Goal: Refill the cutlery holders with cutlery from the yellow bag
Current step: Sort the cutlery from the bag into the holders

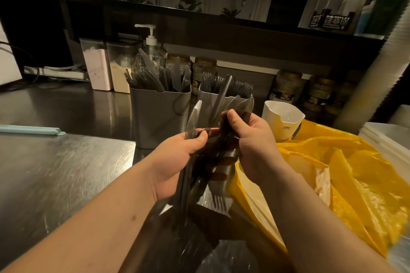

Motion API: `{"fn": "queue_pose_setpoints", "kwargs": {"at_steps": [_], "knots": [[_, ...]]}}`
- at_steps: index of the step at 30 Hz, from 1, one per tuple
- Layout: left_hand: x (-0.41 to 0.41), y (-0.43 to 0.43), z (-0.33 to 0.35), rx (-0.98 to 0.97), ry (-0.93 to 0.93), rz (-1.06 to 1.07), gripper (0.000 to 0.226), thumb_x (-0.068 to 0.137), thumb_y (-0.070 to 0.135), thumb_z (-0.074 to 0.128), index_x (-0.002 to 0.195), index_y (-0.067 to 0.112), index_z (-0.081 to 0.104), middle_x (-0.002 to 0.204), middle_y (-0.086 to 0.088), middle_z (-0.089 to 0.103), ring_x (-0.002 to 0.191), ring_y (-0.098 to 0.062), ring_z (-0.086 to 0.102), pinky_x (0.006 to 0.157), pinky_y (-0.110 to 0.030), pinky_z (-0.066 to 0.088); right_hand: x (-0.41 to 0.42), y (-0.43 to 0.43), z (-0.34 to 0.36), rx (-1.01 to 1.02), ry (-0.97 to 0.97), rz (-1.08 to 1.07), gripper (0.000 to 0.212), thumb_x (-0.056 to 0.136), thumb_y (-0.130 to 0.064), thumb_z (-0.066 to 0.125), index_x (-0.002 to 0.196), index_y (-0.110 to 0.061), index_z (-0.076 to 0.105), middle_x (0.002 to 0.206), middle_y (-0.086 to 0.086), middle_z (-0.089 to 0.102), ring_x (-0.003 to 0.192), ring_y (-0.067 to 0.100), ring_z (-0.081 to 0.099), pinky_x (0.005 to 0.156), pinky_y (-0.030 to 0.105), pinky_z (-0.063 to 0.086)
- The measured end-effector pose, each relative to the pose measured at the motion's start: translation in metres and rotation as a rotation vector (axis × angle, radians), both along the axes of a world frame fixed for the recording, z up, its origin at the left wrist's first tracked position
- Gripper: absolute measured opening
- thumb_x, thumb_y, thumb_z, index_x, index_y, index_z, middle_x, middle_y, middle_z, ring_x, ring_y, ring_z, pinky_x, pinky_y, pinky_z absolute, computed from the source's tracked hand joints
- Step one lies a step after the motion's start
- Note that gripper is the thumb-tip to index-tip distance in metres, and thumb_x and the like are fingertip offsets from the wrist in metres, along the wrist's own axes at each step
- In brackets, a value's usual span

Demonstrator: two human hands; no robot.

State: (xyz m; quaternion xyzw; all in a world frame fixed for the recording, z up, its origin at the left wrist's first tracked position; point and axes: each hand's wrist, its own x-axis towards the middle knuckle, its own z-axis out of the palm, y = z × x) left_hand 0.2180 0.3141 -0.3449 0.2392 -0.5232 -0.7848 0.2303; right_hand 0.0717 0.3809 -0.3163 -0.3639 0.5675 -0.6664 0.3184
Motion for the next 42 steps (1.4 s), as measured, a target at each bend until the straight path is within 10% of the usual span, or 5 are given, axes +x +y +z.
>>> {"fn": "queue_pose_setpoints", "kwargs": {"at_steps": [10,13,20,25,42], "knots": [[0.000,0.001,0.001,-0.200,-0.156,0.077,0.030,0.106,0.027,0.048,0.109,0.025,0.078,0.111,-0.007,0.076,0.107,-0.026,0.071,0.097,-0.050,0.054,-0.005,0.001,0.013,-0.137,-0.243,-0.085,0.025,0.108,-0.028,0.042,0.099,-0.011,0.058,0.072,0.004,0.067,0.080,0.026,0.073,0.086,0.045,0.060],[0.001,0.000,0.006,-0.179,-0.131,0.126,0.031,0.106,0.025,0.049,0.105,0.022,0.079,0.084,-0.006,0.070,0.077,-0.018,0.069,0.069,-0.036,0.061,-0.013,0.012,0.028,-0.209,-0.278,-0.054,0.023,0.108,-0.029,0.039,0.101,-0.012,0.053,0.065,0.001,0.056,0.055,0.017,0.059,0.060,0.034,0.057],[0.012,-0.003,0.013,0.017,-0.147,-0.116,0.028,0.101,0.029,0.052,0.105,0.012,0.074,0.063,0.000,0.037,0.044,-0.007,0.023,0.038,-0.018,0.014,-0.019,0.024,0.018,-0.148,1.038,0.020,0.014,0.091,-0.031,0.064,0.101,-0.021,0.064,0.078,-0.017,0.056,0.074,0.003,0.056,0.064,0.016,0.048],[0.016,-0.004,0.013,0.090,-0.141,-0.235,0.022,0.085,0.028,0.062,0.097,0.010,0.064,0.064,-0.004,0.041,0.042,-0.007,0.028,0.041,-0.018,0.016,-0.018,0.019,0.010,-0.016,1.427,0.006,0.016,0.088,-0.021,0.075,0.103,-0.020,0.070,0.091,-0.007,0.067,0.084,0.013,0.062,0.072,0.035,0.059],[0.018,-0.015,0.011,0.089,0.236,-0.204,0.054,0.098,0.056,0.047,0.111,0.008,0.069,0.071,-0.004,0.046,0.045,-0.007,0.026,0.041,-0.019,0.016,-0.029,0.028,0.018,0.205,1.134,-0.081,0.019,0.102,-0.036,0.052,0.091,-0.021,0.059,0.077,-0.003,0.061,0.070,0.015,0.058,0.061,0.040,0.054]]}}
